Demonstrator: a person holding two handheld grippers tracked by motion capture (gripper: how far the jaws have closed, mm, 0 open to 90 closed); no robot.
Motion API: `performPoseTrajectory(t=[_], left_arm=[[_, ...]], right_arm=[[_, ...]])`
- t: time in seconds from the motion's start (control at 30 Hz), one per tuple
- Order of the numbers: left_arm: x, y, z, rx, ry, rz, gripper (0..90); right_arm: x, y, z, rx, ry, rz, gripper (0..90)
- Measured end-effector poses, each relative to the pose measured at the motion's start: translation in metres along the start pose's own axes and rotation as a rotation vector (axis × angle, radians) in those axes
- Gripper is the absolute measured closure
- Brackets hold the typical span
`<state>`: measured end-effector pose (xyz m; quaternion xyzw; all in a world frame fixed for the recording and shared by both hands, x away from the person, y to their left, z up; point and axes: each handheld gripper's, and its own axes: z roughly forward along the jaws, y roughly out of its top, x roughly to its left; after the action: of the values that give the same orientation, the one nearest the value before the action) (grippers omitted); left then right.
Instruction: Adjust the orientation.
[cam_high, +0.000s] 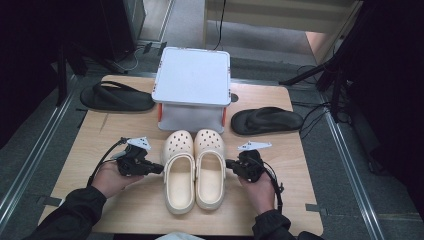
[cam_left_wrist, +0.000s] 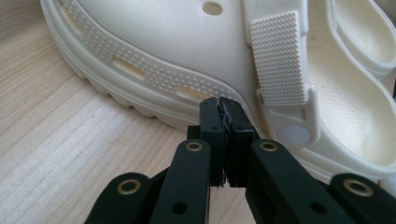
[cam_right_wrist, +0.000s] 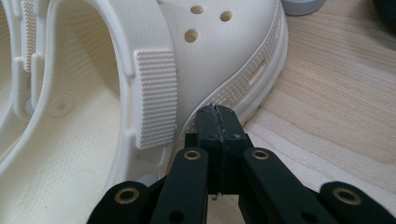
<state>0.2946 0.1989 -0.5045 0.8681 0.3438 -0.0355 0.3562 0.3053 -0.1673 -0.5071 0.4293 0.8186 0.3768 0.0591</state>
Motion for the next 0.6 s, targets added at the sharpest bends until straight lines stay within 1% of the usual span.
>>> performPoseTrajectory(t=[0.03,0.07,0.13,0.17,0.2,0.27,0.33,0.4,0.43,0.5,0.6], left_arm=[[0.001,0.0,-0.001,-0.008,-0.001,-0.004,87.9],[0.002,0.0,-0.003,-0.016,-0.006,-0.01,87.5],[0.003,0.002,-0.008,-0.039,-0.002,-0.016,86.7],[0.003,0.004,-0.011,-0.046,0.003,-0.018,86.4],[0.003,0.005,-0.014,-0.062,0.003,-0.023,85.5],[0.004,0.008,-0.019,-0.081,0.005,-0.031,83.9],[0.005,0.011,-0.024,-0.096,0.01,-0.037,82.1],[0.007,0.014,-0.028,-0.106,0.011,-0.042,78.3],[0.008,0.015,-0.03,-0.105,0.01,-0.049,75.9],[0.009,0.018,-0.034,-0.12,0.003,-0.052,71.8],[0.009,0.025,-0.039,-0.111,0.018,-0.051,66.6]], right_arm=[[0.0,0.0,-0.002,-0.008,-0.002,0.007,90.0],[0.0,0.001,-0.004,-0.022,-0.003,0.005,90.0],[0.0,0.002,-0.01,-0.049,-0.006,0.002,90.0],[0.001,0.003,-0.013,-0.057,-0.006,-0.001,90.0],[0.002,0.004,-0.017,-0.068,-0.009,-0.002,90.0],[0.004,0.006,-0.022,-0.089,-0.012,-0.018,89.5],[0.006,0.007,-0.028,-0.103,-0.012,-0.018,88.5],[0.009,0.008,-0.034,-0.123,-0.001,-0.013,86.8],[0.012,0.009,-0.037,-0.131,0.003,-0.016,85.6],[0.017,0.01,-0.042,-0.138,0.002,-0.026,83.0],[0.024,0.011,-0.045,-0.141,0.014,-0.034,76.1]])
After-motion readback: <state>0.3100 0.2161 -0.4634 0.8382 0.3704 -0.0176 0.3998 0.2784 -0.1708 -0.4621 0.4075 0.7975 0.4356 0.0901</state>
